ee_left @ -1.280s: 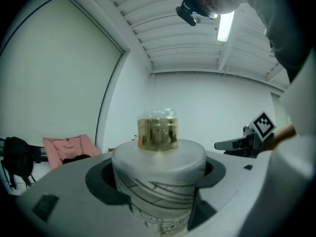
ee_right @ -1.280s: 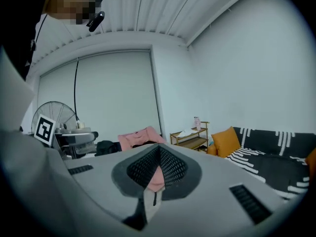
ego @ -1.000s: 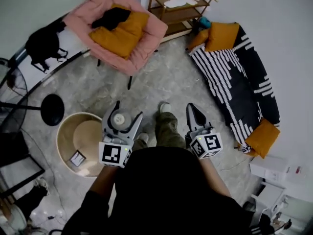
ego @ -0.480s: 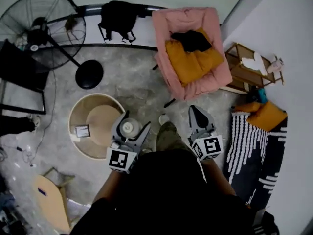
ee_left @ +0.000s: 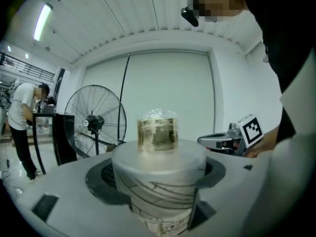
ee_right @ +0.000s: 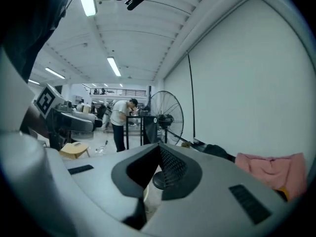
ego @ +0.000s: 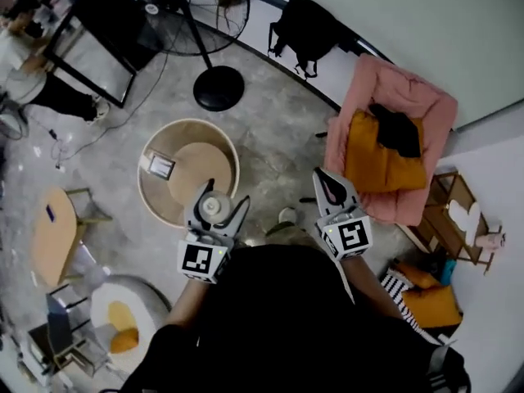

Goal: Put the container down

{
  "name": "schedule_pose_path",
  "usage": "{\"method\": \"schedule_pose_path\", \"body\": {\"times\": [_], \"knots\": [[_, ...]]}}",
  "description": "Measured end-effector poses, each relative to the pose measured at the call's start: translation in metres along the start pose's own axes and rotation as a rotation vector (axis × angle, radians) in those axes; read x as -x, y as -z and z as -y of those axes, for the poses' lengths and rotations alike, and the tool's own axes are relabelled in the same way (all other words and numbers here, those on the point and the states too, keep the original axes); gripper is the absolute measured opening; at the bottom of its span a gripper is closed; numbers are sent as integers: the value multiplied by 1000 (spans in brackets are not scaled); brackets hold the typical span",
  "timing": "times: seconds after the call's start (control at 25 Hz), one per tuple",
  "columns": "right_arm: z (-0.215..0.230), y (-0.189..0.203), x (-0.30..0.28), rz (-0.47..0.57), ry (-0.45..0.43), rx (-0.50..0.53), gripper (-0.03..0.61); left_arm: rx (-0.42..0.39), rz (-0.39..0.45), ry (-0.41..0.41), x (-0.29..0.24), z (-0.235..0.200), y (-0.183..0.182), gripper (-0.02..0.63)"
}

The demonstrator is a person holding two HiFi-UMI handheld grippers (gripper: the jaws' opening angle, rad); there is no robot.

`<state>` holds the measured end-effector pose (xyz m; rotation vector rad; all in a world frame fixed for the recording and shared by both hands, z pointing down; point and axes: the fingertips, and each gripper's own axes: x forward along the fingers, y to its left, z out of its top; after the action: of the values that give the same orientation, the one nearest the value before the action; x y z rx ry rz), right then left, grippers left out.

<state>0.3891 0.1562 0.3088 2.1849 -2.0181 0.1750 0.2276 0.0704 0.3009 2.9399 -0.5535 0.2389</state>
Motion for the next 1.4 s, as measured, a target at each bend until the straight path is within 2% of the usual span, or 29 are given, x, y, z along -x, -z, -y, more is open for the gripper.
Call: {"method": "schedule_pose_path", "body": {"times": [0.16, 0.32, 0.52, 0.68, 0.92, 1.16, 1.4], "knots": [[-12, 6, -22, -3, -151, -10, 21, 20, -25, -125, 2, -8, 8, 351], [-40, 13, -59, -22, -317, -1, 21, 47, -14, -294, 21, -30, 4, 351], [-80, 4, -104, -14, -465, 36, 21, 80, 3, -446, 60, -60, 10, 351], [-113, -1, -127, -11, -538, 79, 21, 107, 16, -527, 94, -79, 23, 351], [-176, -12, -136, -24, -593, 93, 21, 131, 55, -610, 156, -110, 33, 350], [-225, -3, -141, -66, -562, 80, 20, 156, 78, -617, 204, -138, 62, 351], [-270, 22, -148, -115, -548, 56, 21, 173, -5, -601, 221, -183, 123, 351]]}}
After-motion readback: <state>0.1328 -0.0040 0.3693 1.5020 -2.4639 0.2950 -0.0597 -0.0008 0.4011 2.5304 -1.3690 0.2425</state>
